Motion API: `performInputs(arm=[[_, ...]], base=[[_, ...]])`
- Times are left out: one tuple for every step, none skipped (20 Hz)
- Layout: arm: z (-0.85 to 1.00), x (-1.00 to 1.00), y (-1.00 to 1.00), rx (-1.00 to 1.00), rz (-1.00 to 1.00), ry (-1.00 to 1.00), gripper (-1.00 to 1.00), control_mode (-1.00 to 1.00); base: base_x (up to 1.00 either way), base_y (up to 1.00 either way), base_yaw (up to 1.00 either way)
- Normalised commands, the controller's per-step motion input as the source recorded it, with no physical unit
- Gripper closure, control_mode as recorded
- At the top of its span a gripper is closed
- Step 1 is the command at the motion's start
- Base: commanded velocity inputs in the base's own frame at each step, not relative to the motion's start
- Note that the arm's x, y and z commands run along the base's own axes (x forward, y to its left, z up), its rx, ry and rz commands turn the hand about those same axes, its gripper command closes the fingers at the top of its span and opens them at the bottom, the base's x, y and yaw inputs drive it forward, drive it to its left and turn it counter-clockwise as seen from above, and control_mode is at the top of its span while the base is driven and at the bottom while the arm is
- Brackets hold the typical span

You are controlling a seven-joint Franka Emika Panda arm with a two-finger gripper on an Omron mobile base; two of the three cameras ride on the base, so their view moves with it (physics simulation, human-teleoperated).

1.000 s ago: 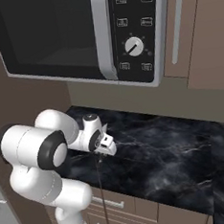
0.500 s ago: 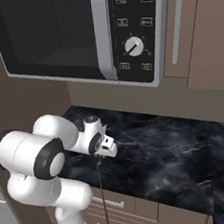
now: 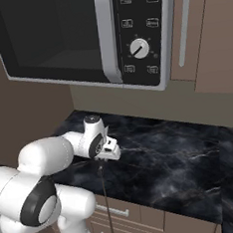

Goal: Move the cutting board and knife to the sink. Then move spray from the cabinet to the counter.

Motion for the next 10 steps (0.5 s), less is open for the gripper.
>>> performInputs(arm=[[0.55,-0.21,0.0,0.0,0.03,0.0,1.0,-1.0],[0.53,-0.26,0.0,0.0,0.01,0.0,1.0,-1.0],[0.48,-0.32,0.0,0.0,0.0,0.0,1.0,-1.0],[0.46,-0.38,0.0,0.0,0.0,-0.03,1.0,-1.0],[0.38,-0.45,0.04,-0.01,0.0,-0.04,1.0,-1.0],[0.37,-0.47,0.06,0.0,0.0,-0.01,1.0,-1.0],[0.37,-0.44,0.07,0.0,0.0,0.0,1.0,-1.0],[0.38,-0.39,0.05,0.0,0.0,0.0,1.0,-1.0],[0.39,-0.36,0.05,0.0,0.0,0.0,1.0,-1.0],[0.39,-0.36,0.03,0.0,0.0,0.0,1.0,-1.0]], base=[[0.0,0.0,0.0],[0.0,0.0,0.0],[0.0,0.0,0.0],[0.0,0.0,0.0],[0.0,0.0,0.0],[0.0,0.0,0.0],[0.0,0.0,0.0],[0.0,0.0,0.0],[0.0,0.0,0.0],[0.0,0.0,0.0]])
